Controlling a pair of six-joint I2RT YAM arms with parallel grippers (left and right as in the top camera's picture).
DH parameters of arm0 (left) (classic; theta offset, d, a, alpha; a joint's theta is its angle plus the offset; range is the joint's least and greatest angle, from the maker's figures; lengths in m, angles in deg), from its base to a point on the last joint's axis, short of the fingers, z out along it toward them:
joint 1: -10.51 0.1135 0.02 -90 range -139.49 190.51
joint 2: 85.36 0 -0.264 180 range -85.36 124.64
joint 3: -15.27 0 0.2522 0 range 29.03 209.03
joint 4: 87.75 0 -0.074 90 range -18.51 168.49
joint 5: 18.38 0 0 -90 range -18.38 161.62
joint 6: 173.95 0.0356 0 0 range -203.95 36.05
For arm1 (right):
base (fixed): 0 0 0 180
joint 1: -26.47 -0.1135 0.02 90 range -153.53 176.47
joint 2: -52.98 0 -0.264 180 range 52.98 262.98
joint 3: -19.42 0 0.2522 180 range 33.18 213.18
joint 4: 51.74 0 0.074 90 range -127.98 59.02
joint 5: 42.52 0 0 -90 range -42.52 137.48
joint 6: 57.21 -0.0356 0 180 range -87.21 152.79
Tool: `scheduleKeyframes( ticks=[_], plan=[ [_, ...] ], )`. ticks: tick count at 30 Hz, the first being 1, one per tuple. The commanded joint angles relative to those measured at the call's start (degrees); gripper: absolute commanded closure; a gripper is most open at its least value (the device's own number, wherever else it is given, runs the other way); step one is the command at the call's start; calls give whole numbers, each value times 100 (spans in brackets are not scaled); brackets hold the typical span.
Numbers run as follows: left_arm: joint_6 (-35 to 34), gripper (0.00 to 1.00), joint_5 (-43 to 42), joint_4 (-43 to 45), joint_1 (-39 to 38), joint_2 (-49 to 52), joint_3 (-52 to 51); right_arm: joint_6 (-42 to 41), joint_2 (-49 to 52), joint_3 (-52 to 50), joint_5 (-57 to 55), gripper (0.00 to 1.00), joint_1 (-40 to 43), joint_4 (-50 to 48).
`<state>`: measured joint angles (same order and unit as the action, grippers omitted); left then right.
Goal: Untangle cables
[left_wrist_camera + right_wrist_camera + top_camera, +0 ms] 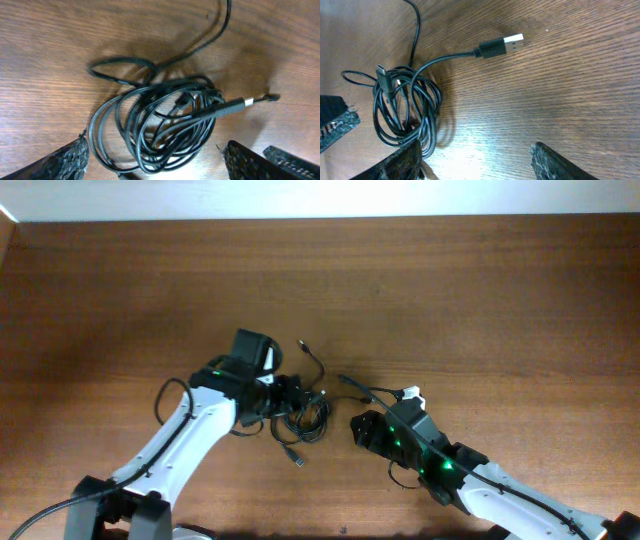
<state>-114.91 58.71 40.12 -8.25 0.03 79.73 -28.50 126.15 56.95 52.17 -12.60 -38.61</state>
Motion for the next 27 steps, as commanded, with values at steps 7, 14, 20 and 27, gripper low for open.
scheduleKeyframes(
  ticks=[7,14,20,27],
  plan=[
    [-3005,44,1878,1095,-782,-63,-1368,109,-42,17,-243,23,-24,365],
    [-3005,100,-522,2229,-498,-61,-1635,518,-57,20,730,25,-24,232],
    [-2446,100,-2100,2164,219,-59,-1637,992,-81,20,2017,25,-24,-538],
    [-1628,100,-2675,2116,216,-59,-1637,1012,-81,20,960,37,-24,-885]
  ],
)
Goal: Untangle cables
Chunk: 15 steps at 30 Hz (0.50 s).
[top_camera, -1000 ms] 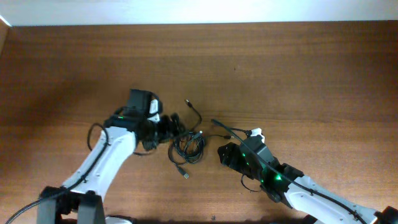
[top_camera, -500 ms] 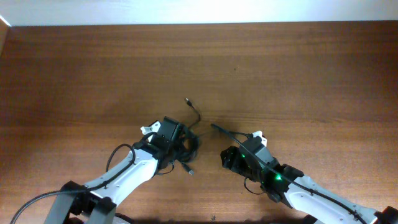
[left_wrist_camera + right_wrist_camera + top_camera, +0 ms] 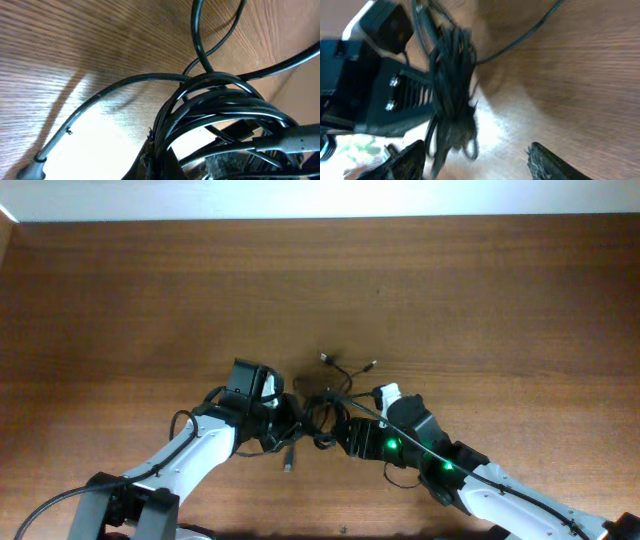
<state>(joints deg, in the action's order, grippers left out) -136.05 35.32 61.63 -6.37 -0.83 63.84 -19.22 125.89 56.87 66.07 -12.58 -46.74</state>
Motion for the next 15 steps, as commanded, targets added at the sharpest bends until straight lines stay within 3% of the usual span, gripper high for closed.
scheduleKeyframes(
  ticks=[1,5,8,11,14,15],
  plan=[
    [671,100,-334,-57,31,26,-48,81,-55,28,-426,38,-26,-164],
    [960,100,-140,-190,31,26,-48,85,-55,28,-317,49,-26,-490],
    [1067,100,-79,-249,31,26,-48,129,-55,28,-267,67,-26,-522],
    [1064,100,28,-247,55,26,-48,229,-55,28,-181,96,-20,-527],
    [1064,100,177,-243,57,26,-48,232,-55,28,24,96,-20,-544],
    [1062,91,157,-247,55,26,-48,232,-55,28,-26,96,-20,-461]
  ],
)
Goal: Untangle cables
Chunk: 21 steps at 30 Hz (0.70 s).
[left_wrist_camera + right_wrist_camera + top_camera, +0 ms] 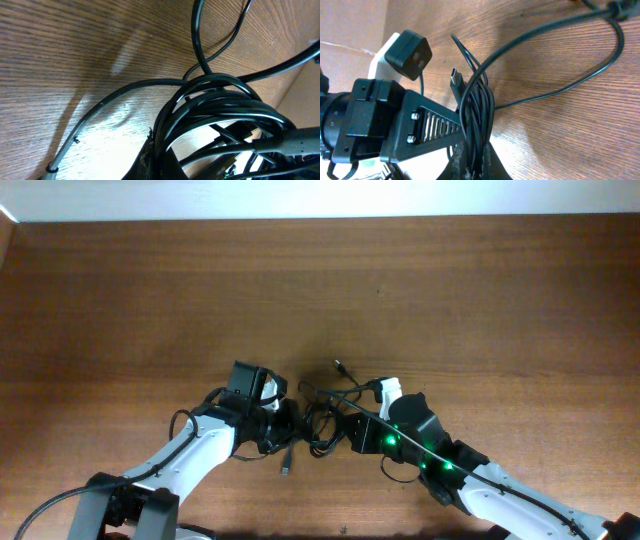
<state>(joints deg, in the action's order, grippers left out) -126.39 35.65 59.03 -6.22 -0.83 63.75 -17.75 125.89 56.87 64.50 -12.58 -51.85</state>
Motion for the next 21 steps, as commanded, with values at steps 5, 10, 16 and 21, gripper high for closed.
scheduleKeyframes(
  ticks=[5,10,16,21],
  plan=[
    [531,1,175,181,39,-4,507,-450,-55,28,-575,96,57,516],
    [1351,4,601,179,-245,-142,739,-1303,-52,55,-160,96,1027,1012],
    [1130,7,1034,201,-1541,-142,739,-1381,-44,269,-98,96,1589,1882],
    [-2308,0,922,199,-1823,-140,737,-1270,-44,269,-114,96,1587,1912]
  ],
)
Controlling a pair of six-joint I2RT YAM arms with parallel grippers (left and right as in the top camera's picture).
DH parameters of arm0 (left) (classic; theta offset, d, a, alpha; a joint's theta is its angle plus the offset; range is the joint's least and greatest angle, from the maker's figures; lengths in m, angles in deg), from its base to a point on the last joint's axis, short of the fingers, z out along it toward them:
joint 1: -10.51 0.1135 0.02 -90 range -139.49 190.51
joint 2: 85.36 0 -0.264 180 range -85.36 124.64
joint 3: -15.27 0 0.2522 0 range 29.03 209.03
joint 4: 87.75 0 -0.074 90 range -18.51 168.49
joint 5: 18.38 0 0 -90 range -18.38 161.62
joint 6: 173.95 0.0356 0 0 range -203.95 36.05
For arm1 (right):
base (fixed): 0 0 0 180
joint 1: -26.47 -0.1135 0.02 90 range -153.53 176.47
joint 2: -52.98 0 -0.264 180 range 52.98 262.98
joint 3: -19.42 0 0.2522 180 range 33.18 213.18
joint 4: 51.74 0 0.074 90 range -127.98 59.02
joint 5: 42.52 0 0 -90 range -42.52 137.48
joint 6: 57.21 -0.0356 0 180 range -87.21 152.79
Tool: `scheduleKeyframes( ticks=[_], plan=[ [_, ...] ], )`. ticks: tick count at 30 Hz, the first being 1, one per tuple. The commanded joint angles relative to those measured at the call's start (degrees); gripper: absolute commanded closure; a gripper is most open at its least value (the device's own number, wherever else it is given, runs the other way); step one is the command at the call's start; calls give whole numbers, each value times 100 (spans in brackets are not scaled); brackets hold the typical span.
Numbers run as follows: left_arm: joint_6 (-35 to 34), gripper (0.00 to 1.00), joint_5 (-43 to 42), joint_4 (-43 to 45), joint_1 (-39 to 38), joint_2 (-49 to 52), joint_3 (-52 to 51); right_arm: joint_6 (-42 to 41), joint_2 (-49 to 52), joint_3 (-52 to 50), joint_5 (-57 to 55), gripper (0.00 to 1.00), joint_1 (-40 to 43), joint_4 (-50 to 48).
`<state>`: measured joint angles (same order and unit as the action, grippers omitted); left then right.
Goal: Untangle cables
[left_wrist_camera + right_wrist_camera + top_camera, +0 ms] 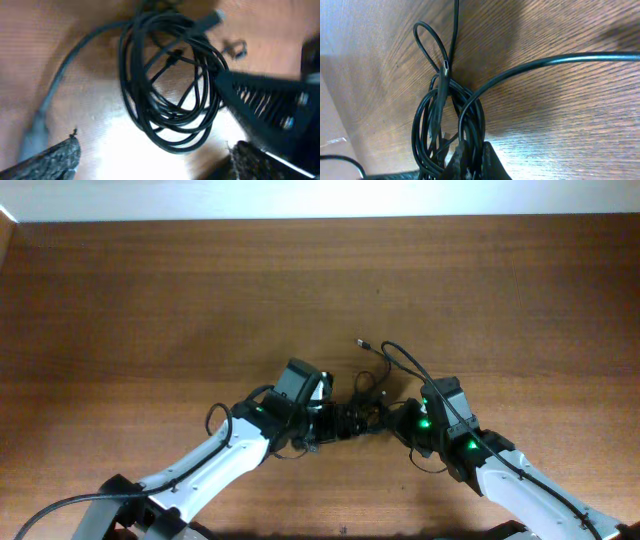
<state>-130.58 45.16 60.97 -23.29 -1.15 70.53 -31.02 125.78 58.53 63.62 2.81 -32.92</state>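
A tangled coil of black cables [362, 416] lies between my two grippers at the table's front middle. One loose end [368, 346] trails away toward the back. My right gripper [470, 159] is shut on several strands of the coil [472, 125], with a small plug [443, 92] lying above it. My left gripper [155, 146] stands open just over the coil [173, 144], nothing between its fingers. The black finger [270, 100] of the right gripper shows at the coil's right side. In the overhead view the left gripper [333, 424] and the right gripper [393, 418] nearly meet.
A brown wooden table [150, 300] stretches on all sides of the bundle. A thicker grey lead [55, 95] with its plug runs off the coil at the left of the left wrist view. A pale wall strip [320, 198] borders the far edge.
My left gripper has let go of the coil and now stands open over it. Both grippers and the bundle sit further right on the table. The right gripper keeps its hold.
At first both grippers stood open on either side of the coil lying on the table. Then the left was shut on it with the right still open beside it. Then both held it. Now only the right holds it, further right.
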Motion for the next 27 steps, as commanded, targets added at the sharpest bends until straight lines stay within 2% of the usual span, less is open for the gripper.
scheduleKeyframes(
  ticks=[1,2,3,4,6,7,8,9,10,11,12,13,15,17,20,25,27],
  plan=[
    [-2111,9,-116,136,-164,-90,57,55,-33,103,-26,96,48,22],
    [-2273,30,-114,223,-205,-52,57,55,-33,103,-24,96,48,22],
    [-2415,44,-116,229,-223,-20,55,55,-33,103,-4,96,48,22],
    [-2590,47,-116,227,-232,20,55,55,-33,103,15,96,44,37],
    [-3012,47,-111,232,-232,133,55,55,-33,103,42,96,44,37],
    [-3163,43,-103,251,-232,232,55,55,-33,103,42,96,44,35],
    [-3274,33,-105,275,-232,341,55,55,-33,103,42,96,44,35],
    [-3353,18,-111,304,-240,442,55,55,-33,103,42,96,44,35],
    [-3375,9,-116,448,-273,581,55,55,-33,103,42,96,44,35],
    [-3375,25,-120,815,-339,765,55,55,-33,103,42,96,44,37],
    [-3370,74,-111,1196,-393,887,55,55,-33,103,61,96,44,37],
    [-3368,100,-63,1342,-391,903,55,55,-33,103,120,96,44,37],
    [-3368,100,133,1530,-295,901,57,61,-33,103,164,96,44,168],
    [-3368,100,-271,1753,101,898,57,369,-33,103,162,96,44,472],
    [-3370,100,-1038,1954,881,898,57,402,-33,103,-195,96,44,1093],
    [-3652,100,-1565,2559,1696,898,57,404,-33,103,-804,96,44,2085],
    [-3646,100,-1825,2693,1987,901,57,402,-33,103,-898,96,44,2186]
  ],
)
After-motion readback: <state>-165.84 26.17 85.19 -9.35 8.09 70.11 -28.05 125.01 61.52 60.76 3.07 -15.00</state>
